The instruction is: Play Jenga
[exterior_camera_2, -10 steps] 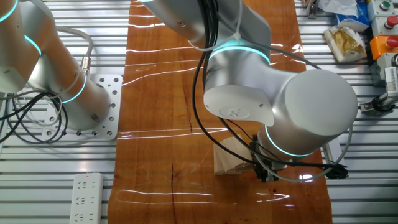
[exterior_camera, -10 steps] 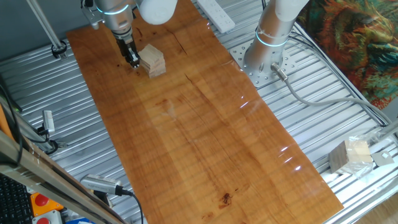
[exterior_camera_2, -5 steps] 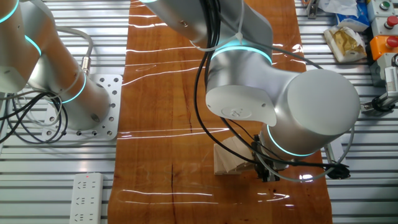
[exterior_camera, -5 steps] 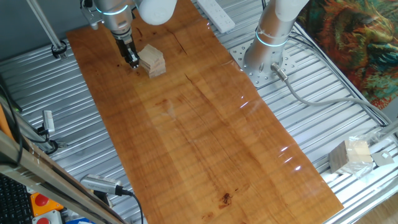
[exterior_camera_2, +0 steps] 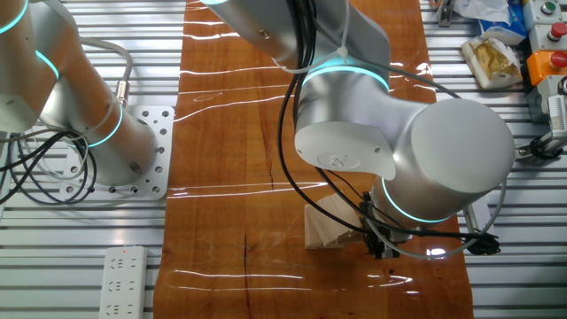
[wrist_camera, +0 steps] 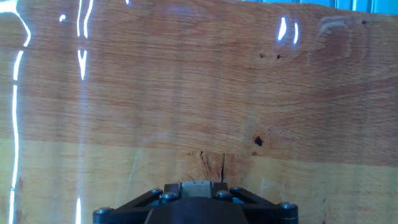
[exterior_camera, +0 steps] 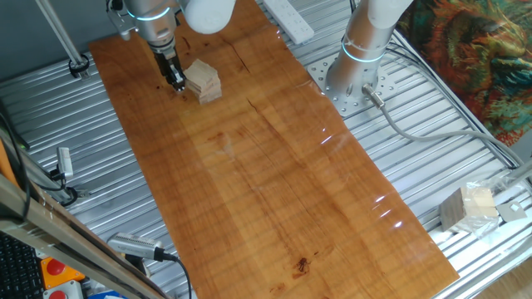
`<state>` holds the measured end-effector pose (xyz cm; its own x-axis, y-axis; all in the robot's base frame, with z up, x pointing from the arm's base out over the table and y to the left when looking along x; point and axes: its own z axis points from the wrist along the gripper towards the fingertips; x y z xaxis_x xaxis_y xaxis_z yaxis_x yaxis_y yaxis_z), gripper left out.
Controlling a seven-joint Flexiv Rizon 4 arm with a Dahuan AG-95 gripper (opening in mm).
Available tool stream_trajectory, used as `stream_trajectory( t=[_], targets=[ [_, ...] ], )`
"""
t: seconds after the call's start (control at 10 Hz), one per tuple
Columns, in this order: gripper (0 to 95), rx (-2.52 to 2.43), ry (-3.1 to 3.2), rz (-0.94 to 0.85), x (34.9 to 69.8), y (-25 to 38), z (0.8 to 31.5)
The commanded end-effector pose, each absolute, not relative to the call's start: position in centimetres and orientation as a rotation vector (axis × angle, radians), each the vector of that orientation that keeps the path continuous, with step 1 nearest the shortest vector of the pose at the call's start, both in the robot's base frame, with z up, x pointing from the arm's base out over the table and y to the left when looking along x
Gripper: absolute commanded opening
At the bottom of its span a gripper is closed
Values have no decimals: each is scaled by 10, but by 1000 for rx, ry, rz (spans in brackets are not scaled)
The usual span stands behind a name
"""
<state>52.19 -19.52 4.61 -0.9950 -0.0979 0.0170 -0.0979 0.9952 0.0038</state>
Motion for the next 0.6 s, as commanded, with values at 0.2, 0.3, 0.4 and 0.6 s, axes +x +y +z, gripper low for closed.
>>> stream_trajectory(
  t=[0.2,0.3,0.4,0.6],
  targets=[
    [0,154,-3121,-5,523,-195,47],
    [0,153,-3121,-4,523,-195,46],
    [0,153,-3121,-5,524,-195,46],
    [0,153,-3120,-4,525,-195,46]
  ],
)
